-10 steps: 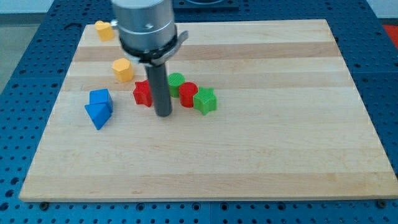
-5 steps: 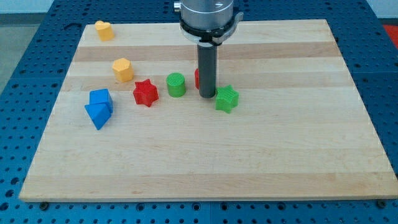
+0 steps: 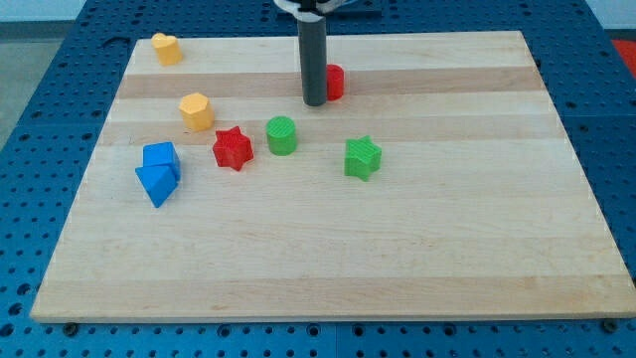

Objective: Slide the red circle towards the top center

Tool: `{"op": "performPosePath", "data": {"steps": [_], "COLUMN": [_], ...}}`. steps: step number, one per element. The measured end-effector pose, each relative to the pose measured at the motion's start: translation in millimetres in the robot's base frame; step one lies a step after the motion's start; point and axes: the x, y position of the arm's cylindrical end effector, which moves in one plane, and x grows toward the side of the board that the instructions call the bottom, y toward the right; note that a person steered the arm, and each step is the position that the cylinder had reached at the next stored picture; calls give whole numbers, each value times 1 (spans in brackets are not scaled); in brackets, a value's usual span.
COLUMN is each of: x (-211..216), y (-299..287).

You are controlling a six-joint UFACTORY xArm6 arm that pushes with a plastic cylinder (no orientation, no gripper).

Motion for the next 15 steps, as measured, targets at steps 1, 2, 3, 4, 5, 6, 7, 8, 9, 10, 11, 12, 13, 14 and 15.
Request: {"op": "performPosePath", "data": {"steps": [1, 2, 3, 4, 5, 6, 7, 8, 9, 10, 11, 12, 13, 14, 15], "x": [-17, -21, 14, 35, 28, 1, -30, -38, -14, -9, -23, -38, -41, -47, -56], "y": [-26, -41, -48, -20, 0, 1, 1, 1, 15, 47, 70, 59, 26, 0, -4]}}
